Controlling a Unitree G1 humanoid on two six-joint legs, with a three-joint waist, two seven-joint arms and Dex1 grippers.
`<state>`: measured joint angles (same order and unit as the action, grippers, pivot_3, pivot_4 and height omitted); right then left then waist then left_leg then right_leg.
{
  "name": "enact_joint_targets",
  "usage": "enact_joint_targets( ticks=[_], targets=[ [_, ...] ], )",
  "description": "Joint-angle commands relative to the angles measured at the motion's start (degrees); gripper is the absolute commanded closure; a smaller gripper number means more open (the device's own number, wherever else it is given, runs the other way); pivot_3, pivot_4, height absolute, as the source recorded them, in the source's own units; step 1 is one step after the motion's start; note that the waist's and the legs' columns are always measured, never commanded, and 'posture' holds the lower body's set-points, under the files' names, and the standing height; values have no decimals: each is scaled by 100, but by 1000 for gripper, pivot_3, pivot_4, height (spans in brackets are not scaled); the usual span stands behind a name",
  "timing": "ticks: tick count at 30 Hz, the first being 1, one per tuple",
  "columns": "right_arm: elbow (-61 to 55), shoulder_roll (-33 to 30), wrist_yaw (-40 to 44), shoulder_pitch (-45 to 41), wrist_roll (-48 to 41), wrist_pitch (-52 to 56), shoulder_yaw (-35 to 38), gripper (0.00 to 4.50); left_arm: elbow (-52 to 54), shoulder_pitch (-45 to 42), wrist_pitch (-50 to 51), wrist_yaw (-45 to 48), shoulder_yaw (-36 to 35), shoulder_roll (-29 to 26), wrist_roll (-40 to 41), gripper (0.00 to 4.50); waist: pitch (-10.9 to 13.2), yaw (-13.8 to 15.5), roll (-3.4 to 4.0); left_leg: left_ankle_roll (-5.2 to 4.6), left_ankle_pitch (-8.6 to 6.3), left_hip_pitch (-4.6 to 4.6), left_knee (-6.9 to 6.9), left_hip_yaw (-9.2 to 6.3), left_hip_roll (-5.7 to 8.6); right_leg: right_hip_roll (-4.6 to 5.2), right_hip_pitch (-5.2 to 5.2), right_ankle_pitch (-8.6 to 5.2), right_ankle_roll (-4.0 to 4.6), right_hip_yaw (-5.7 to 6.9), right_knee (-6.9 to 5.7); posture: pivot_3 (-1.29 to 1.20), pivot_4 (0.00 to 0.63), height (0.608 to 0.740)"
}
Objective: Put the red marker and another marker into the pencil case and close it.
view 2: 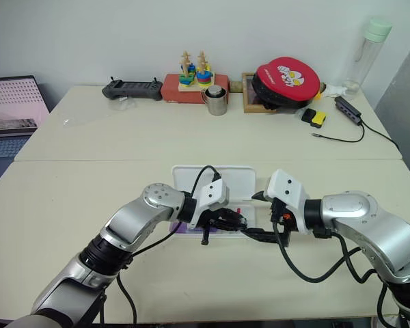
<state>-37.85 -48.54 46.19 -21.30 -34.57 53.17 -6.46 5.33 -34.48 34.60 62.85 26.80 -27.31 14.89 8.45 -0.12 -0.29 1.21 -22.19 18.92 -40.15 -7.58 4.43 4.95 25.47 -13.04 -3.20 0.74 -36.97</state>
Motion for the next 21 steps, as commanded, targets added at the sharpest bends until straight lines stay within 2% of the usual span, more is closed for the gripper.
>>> enact_joint_targets(
  ticks=[1, 3, 8, 9, 14, 17, 20, 21],
  targets=[
    [-104, 9, -8, -73, -9, -67, 45, 0, 101, -59, -66, -32, -19, 104, -41, 4065, 0, 1, 0, 0, 0, 0, 0, 0, 0, 0, 0, 0, 0, 0, 0, 0, 150, 740],
    [-112, 8, -23, -62, -12, -61, 59, 0, 104, -58, -73, 6, 5, 115, -52, 3367, 0, 0, 0, 0, 0, 0, 0, 0, 0, 0, 0, 0, 0, 0, 0, 0, 150, 740],
    [-103, 17, -40, -67, -21, -60, 81, 0, 75, -58, -91, 31, -2, 133, -80, 2540, 0, 1, 0, 0, 0, 0, 0, 0, 0, 0, -1, 0, 0, 0, 0, 0, 150, 740],
    [-100, 20, -42, -68, -23, -62, 84, 0, 81, -54, -89, 40, -7, 131, -81, 2205, 0, 1, 0, 0, 0, 0, 0, 0, 0, 0, -1, 0, 0, 0, 1, 0, 150, 740],
    [-74, 59, -47, -89, -60, -79, 129, 0, 170, -11, -66, 12, -111, 94, -54, 1282, 0, 1, 0, 0, 0, 0, 0, 0, 0, 0, -1, 0, 0, 0, 0, 0, 150, 740],
    [207, 346, -156, -355, -149, -208, 332, 0, 433, 4, 265, -160, -728, 72, 377, 707, 1, -8, -2, 0, 0, -1, 0, 0, 0, 0, -1, 0, 0, 0, 0, 0, 150, 740],
    [1018, 831, -403, -1149, 69, -361, 309, 0, 813, 124, 711, -344, -1595, -206, 878, 117, 3, -65, -3, 0, 0, -4, -2, 5, -3, -2, 2, 0, 0, -5, -5, 0, 150, 740],
    [1316, 956, -432, -1419, 180, -417, 234, 0, 956, 183, 912, -419, -1914, -300, 1075, 55, 3, -84, -2, 0, 0, -5, -2, 5, -5, -3, 3, 0, 0, -5, -8, 0, 150, 740]
  ],
)
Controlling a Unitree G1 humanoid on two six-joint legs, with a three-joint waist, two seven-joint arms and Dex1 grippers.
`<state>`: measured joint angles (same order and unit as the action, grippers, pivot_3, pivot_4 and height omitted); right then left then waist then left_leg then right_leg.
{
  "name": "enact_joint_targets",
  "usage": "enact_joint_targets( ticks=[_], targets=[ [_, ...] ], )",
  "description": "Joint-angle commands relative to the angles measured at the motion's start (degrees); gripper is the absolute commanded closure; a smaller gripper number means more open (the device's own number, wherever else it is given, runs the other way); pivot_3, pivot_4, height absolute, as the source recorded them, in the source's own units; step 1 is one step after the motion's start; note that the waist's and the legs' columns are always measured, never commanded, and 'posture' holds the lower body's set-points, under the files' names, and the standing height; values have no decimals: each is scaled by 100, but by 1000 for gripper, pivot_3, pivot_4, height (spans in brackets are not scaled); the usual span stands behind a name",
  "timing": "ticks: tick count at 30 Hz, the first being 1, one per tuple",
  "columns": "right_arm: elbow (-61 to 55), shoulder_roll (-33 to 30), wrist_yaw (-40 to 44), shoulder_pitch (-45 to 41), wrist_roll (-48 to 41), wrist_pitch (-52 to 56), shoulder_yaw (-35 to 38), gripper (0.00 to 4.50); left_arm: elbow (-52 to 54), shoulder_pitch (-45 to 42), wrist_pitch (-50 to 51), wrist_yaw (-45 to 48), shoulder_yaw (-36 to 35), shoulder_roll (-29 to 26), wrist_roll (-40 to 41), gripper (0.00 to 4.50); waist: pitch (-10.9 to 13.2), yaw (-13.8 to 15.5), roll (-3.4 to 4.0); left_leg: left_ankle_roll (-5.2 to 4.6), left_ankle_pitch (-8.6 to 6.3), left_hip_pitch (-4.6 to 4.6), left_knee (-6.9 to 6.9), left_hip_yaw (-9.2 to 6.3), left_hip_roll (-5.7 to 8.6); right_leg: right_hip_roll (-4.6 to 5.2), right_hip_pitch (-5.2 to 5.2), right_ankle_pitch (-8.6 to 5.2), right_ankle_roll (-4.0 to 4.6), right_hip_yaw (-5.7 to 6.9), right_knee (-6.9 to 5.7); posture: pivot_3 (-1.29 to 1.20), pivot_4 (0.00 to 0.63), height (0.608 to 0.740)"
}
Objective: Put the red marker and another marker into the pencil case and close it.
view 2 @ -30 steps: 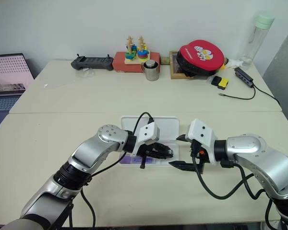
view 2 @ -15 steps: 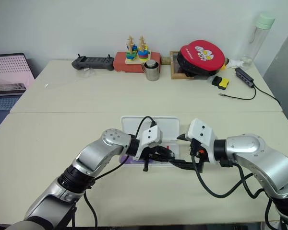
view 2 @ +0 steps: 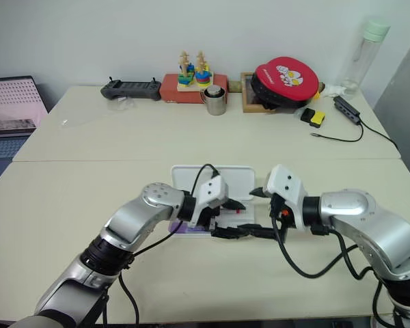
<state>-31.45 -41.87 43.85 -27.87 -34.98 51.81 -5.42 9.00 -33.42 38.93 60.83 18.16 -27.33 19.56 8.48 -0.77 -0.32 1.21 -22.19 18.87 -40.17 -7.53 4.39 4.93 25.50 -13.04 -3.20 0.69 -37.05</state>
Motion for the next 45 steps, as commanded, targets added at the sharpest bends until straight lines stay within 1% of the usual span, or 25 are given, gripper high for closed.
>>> enact_joint_targets(
  ticks=[1, 3, 5, 6, 7, 9, 12, 13, 14, 16, 17, 18, 21, 24, 29, 35, 37, 39, 41, 43, 45],
  targets=[
    [974, 400, -213, -1015, 329, -340, 47, 0, 737, 142, 662, -285, -1346, -394, 803, 55, 0, -41, 1, 0, 0, -1, 0, -2, -1, 0, 0, 0, 0, 0, -1, 0, 150, 740],
    [1664, 652, -218, -1555, 581, -510, -144, 0, 1018, 288, 1000, -440, -1967, -595, 1199, 55, -1, -71, 1, 0, 0, -2, 4, -10, -3, -1, 0, 0, 1, 1, 2, 0, 150, 740],
    [2512, 936, -178, -2112, 938, -782, -394, 398, 1182, 501, 1204, -578, -2601, -845, 1484, 0, 0, -93, 1, 0, 0, 0, 9, -9, 0, 1, 2, 0, 1, 2, 4, 0, 150, 740],
    [2996, 1102, -187, -2401, 1117, -918, -500, 467, 1222, 660, 1231, -605, -2890, -998, 1543, 0, 0, -101, 0, 0, 0, -1, 9, -9, 1, 2, 2, 0, 1, 3, 3, 0, 150, 740],
    [3406, 1228, -180, -2626, 1251, -1023, -562, 845, 1256, 794, 1237, -648, -3081, -1115, 1585, 0, 0, -123, 0, 0, 0, 1, 10, -13, 2, 4, 2, 0, 1, 4, 6, 0, 150, 740],
    [4309, 1467, -129, -3082, 1656, -1318, -832, 1340, 1333, 1230, 1090, -667, -3447, -1394, 1537, 0, 1, -137, 1, 1, 0, 2, 16, -7, 3, 4, 11, 0, 1, 5, 7, 0, 150, 740],
    [5321, 1784, 1, -3508, 2055, -1659, -1057, 2179, 1354, 1579, 998, -758, -3869, -1561, 1644, 0, 1, -156, 1, 1, 0, 2, 20, -7, 2, 3, 13, 0, 2, 6, 7, 0, 150, 740],
    [5572, 1854, 50, -3594, 2167, -1776, -1095, 2304, 1357, 1639, 968, -785, -3941, -1592, 1656, 0, 1, -140, 0, 1, 0, 4, 19, -12, 3, 3, 12, 0, 2, 8, 8, 0, 150, 740],
    [5891, 1943, 90, -3695, 2317, -1917, -1178, 2629, 1332, 1736, 972, -780, -4119, -1629, 1730, 0, 1, -130, 0, 1, 0, 7, 15, -18, 3, 5, 11, 0, 2, 8, 8, 0, 150, 740],
    [6249, 2032, 305, -3803, 2522, -2116, -1316, 3139, 1320, 1895, 956, -761, -4363, -1681, 1873, 0, 1, -134, 1, 1, 0, 7, 15, -16, 4, 6, 10, 0, 2, 6, 9, 0, 150, 740],
    [6300, 2043, 477, -3811, 2586, -2162, -1395, 3288, 1327, 1965, 925, -743, -4454, -1704, 1930, 0, 1, -134, 1, 1, 0, 7, 16, -15, 4, 6, 11, 0, 2, 6, 8, 0, 150, 740],
    [6327, 2049, 607, -3814, 2629, -2198, -1433, 3649, 1335, 2007, 896, -739, -4493, -1721, 1967, 0, 2, -141, 2, 1, 0, 7, 17, -17, 3, 6, 11, 0, 2, 6, 8, 0, 150, 740],
    [5925, 1964, 1200, -3617, 2700, -2210, -1631, 4427, 1395, 2149, 922, -635, -4630, -1842, 2205, 0, 3, -168, 4, 1, 0, 8, 18, -17, 3, 6, 13, 0, 2, 5, 7, 0, 150, 740],
    [5132, 1734, 1825, -3272, 2653, -2105, -1818, 4427, 1332, 2208, 849, -528, -4619, -1989, 2269, 0, 3, -182, 4, 2, -1, 9, 18, -22, 0, 6, 13, 0, 3, 4, 6, 0, 150, 740],
    [3908, 1402, 2373, -2822, 2503, -1686, -1913, 4427, 1225, 2105, 848, -479, -4551, -2098, 2470, 0, 4, -179, 5, 2, -1, 9, 19, -20, 2, 6, 13, 0, 3, 3, 7, 0, 150, 740],
    [2797, 1093, 2747, -2310, 2451, -1405, -2114, 4427, 1266, 2086, 862, -435, -4375, -2161, 2593, 0, 4, -159, 6, 2, -1, 8, 19, -21, 1, 6, 13, 0, 3, 2, 7, 0, 150, 740],
    [2449, 977, 2764, -2097, 2593, -1358, -2375, 4427, 1279, 2137, 848, -425, -4334, -2203, 2601, 0, 4, -157, 5, 2, -1, 8, 20, -22, 1, 6, 13, 0, 3, 2, 6, 0, 150, 740],
    [2304, 864, 2684, -1965, 2904, -1381, -2714, 4427, 1268, 2153, 836, -427, -4315, -2230, 2626, 0, 3, -149, 4, 2, -1, 8, 19, -21, 2, 6, 13, 0, 3, 3, 7, 0, 150, 740],
    [2412, 812, 2501, -1869, 3345, -1515, -3067, 4427, 1284, 2155, 845, -396, -4266, -2252, 2662, 0, 3, -131, 4, 2, -1, 7, 19, -19, 2, 6, 13, 0, 3, 4, 7, 0, 150, 740],
    [2526, 850, 2394, -1772, 3523, -1567, -3207, 4427, 1303, 2159, 857, -354, -4215, -2285, 2700, 0, 3, -118, 5, 2, -1, 6, 19, -18, 2, 5, 12, 0, 3, 4, 6, 0, 150, 740],
    [2562, 890, 2352, -1703, 3547, -1544, -3196, 4427, 1310, 2165, 854, -286, -4166, -2330, 2705, 0, -2, -122, -2, 2, -1, -1, 19, -13, 1, 4, 8, 0, 3, 5, 6, 0, 150, 740]
  ],
)
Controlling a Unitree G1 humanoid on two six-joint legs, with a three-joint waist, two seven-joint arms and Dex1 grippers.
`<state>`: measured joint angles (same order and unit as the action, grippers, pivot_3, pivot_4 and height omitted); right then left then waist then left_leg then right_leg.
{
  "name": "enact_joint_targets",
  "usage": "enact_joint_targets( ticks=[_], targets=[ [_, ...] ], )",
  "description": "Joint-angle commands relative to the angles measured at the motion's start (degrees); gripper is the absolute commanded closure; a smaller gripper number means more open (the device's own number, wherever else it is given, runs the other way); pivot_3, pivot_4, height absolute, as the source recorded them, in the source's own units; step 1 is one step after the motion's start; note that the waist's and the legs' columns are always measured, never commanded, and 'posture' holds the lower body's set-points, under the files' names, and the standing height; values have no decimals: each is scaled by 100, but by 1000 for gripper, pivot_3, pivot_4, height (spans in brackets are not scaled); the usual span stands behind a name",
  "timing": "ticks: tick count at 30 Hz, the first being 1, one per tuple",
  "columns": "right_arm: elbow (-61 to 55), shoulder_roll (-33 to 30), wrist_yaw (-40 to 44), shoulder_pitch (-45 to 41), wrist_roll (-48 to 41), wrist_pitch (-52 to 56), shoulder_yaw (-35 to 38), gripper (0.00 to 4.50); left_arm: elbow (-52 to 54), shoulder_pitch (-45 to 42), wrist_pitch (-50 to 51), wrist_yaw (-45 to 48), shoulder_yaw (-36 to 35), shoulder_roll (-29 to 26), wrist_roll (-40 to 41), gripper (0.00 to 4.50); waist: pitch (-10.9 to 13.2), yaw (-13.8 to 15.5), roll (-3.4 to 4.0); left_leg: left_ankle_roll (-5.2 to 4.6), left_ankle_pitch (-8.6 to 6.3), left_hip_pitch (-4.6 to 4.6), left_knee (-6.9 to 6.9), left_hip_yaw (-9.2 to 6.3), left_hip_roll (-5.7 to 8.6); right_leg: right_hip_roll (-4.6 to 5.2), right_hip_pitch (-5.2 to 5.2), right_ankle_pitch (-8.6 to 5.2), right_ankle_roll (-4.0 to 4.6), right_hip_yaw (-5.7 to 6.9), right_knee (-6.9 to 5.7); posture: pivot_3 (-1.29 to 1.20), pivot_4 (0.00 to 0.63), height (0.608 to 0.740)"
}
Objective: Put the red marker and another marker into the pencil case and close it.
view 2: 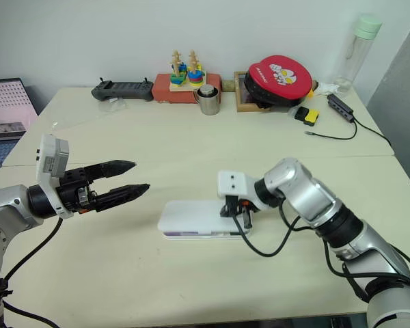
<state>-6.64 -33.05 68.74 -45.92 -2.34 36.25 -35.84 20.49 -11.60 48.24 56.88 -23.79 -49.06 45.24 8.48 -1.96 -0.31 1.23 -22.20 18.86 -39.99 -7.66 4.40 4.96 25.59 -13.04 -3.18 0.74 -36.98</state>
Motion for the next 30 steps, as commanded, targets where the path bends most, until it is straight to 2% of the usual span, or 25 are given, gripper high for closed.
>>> enact_joint_targets(
  ticks=[1, 5, 9, 12, 16, 21, 24, 28, 30],
  targets=[
    [69, 39, -147, 139, 216, 89, -79, 4427, 158, -13, -78, 157, 50, -180, 149, 0, -2, -2, -4, 0, 0, -1, 0, -2, -1, -1, -3, 0, 0, 0, 1, 0, 150, 740],
    [-69, 149, -196, 267, -199, 352, 524, 4427, 52, -64, -164, 223, 155, -232, 65, 0, -2, 5, -4, 0, 0, -3, -3, -3, -2, -1, -7, 0, 0, -2, 0, 0, 150, 740],
    [-227, 405, -546, 477, -913, 365, 1725, 4427, -232, -311, -401, 5, 389, -52, -160, 0, 1, 14, 0, 0, 0, 2, -4, -5, 0, -1, -3, 0, 0, -4, 0, 0, 150, 740],
    [-213, 444, -933, 567, -1316, 655, 2593, 3982, -588, -622, -564, -407, 622, 205, -428, 0, 1, 27, 0, 0, 0, 2, -4, -6, 2, -1, -2, 0, 0, 1, 0, 0, 150, 740],
    [-146, 137, -1351, 820, -1471, 965, 3320, 3105, -1226, -1045, -919, -1067, 915, 562, -1055, 0, 0, 63, -3, 0, 0, 4, -7, -12, 6, 1, -6, 0, 0, 6, 0, 0, 150, 740],
    [-119, -47, -1971, 1193, -1541, 1248, 3948, 1872, -1887, -1169, -1504, -1562, 993, 788, -1684, 0, 0, 19, -2, 0, 0, 3, 0, 1, 4, 1, 4, 0, 0, 3, -3, 0, 150, 740],
    [-271, -53, -2216, 1411, -1686, 1326, 4222, 1188, -2293, -1121, -1757, -1749, 936, 841, -1947, 0, 0, 2, -2, 0, 0, 3, 2, 10, 1, -1, 11, 0, 0, 0, -7, 0, 150, 740],
    [-330, -127, -2354, 1552, -1706, 1302, 4234, 81, -2397, -953, -1780, -1770, 788, 813, -1932, 0, 0, 7, -2, 0, 0, 5, -1, 15, 2, 0, 14, 0, 0, -5, -9, 0, 150, 740],
    [-308, -124, -2405, 1605, -1702, 1238, 4192, 23, -2354, -742, -1764, -1730, 725, 720, -1953, 0, 0, 8, -2, 0, 0, 4, 0, 14, 2, 0, 14, 0, 0, -5, -10, 0, 150, 740]
  ],
)
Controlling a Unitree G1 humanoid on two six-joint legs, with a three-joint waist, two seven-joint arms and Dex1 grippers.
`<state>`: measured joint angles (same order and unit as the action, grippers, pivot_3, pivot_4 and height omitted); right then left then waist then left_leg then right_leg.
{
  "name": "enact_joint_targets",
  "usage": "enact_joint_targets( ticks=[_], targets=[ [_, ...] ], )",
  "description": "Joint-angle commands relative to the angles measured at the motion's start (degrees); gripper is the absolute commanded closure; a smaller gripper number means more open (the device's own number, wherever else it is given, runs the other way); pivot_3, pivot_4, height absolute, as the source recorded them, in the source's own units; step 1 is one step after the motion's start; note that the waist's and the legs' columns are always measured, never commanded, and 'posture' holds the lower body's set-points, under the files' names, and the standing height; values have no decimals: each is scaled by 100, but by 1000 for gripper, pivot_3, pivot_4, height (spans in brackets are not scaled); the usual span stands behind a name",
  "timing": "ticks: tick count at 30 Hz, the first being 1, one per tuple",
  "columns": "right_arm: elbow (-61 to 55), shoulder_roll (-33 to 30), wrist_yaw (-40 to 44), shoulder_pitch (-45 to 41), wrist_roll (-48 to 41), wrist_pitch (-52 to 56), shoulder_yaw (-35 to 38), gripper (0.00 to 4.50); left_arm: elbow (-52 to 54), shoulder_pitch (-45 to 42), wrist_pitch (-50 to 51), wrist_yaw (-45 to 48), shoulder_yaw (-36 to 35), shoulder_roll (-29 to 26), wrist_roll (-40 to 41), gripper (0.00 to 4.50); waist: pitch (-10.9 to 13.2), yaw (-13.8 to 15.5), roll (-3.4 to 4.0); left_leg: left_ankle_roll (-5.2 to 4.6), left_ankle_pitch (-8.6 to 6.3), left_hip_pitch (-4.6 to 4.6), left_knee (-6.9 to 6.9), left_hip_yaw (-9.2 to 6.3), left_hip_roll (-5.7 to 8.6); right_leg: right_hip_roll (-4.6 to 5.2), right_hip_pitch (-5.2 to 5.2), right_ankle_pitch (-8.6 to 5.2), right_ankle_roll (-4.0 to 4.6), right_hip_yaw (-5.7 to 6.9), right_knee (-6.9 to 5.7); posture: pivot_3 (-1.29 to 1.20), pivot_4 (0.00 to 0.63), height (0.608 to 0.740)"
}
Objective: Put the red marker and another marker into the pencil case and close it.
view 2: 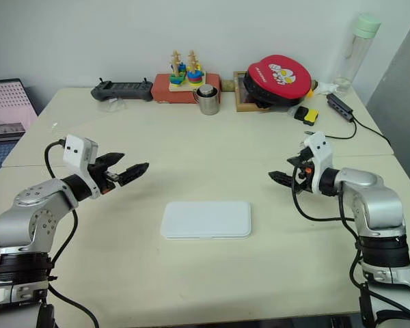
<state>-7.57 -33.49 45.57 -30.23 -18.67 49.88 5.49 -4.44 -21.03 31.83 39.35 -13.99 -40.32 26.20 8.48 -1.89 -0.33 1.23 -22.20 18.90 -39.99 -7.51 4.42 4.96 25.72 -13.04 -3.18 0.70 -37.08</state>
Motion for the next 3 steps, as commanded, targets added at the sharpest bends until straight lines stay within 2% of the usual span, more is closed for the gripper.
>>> enact_joint_targets(
  ticks=[1, 3],
  targets=[
    [-210, -83, -109, 58, -80, -141, 49, 23, 169, 272, -125, 34, -272, -180, -59, 0, 0, 1, 0, 0, 0, 0, 1, -1, 0, 0, 0, 0, 0, 0, 1, 0, 150, 740],
    [-205, -45, -193, 75, -116, -132, 54, 23, 305, 364, -72, 69, -348, -177, 51, 0, 0, 5, 0, 0, 0, 0, 1, -2, 0, 0, 0, 0, 0, 0, 1, 0, 150, 740]
  ],
)
